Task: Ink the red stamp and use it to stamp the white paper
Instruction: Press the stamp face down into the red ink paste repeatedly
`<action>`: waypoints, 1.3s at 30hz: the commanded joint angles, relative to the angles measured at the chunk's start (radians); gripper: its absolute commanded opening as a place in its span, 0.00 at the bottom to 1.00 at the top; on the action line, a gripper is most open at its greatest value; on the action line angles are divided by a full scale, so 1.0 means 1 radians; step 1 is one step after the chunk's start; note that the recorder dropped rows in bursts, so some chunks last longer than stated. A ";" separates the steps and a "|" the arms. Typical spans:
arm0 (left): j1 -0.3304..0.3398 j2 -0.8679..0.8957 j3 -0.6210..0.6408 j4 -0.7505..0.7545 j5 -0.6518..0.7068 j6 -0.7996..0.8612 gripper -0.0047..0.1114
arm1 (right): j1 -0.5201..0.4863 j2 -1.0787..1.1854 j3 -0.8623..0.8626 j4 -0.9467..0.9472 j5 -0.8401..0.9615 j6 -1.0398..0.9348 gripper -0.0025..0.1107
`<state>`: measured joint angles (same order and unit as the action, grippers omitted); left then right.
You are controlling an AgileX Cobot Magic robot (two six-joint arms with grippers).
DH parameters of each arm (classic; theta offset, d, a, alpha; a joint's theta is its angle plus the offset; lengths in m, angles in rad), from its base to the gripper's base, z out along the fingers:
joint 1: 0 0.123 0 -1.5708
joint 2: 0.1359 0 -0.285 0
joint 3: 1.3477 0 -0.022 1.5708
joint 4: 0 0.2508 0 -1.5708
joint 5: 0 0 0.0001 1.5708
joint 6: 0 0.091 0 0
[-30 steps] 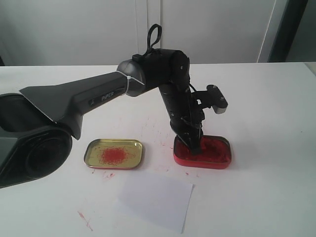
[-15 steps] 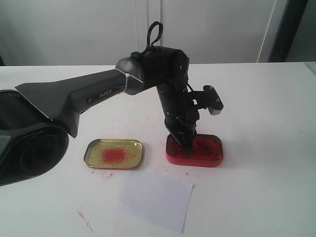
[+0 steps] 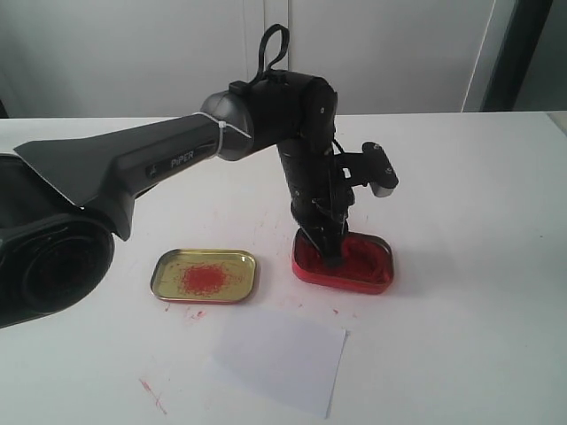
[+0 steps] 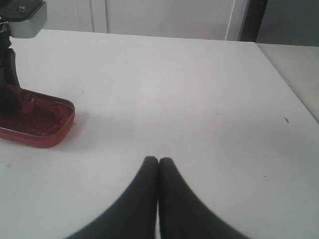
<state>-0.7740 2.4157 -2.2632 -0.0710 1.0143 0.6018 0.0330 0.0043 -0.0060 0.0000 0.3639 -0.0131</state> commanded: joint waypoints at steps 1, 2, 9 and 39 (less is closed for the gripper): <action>-0.013 -0.024 0.005 -0.023 0.002 -0.004 0.04 | -0.002 -0.004 0.006 0.000 -0.016 0.006 0.02; -0.016 -0.024 0.005 -0.023 0.000 -0.004 0.04 | -0.002 -0.004 0.006 0.000 -0.016 0.006 0.02; -0.018 -0.024 0.005 -0.025 -0.005 -0.004 0.04 | -0.002 -0.004 0.006 0.000 -0.016 0.006 0.02; -0.018 -0.043 0.005 -0.055 -0.012 -0.004 0.04 | -0.002 -0.004 0.006 0.000 -0.016 0.006 0.02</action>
<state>-0.7896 2.3956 -2.2571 -0.1074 0.9981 0.6018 0.0330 0.0043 -0.0060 0.0000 0.3639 -0.0119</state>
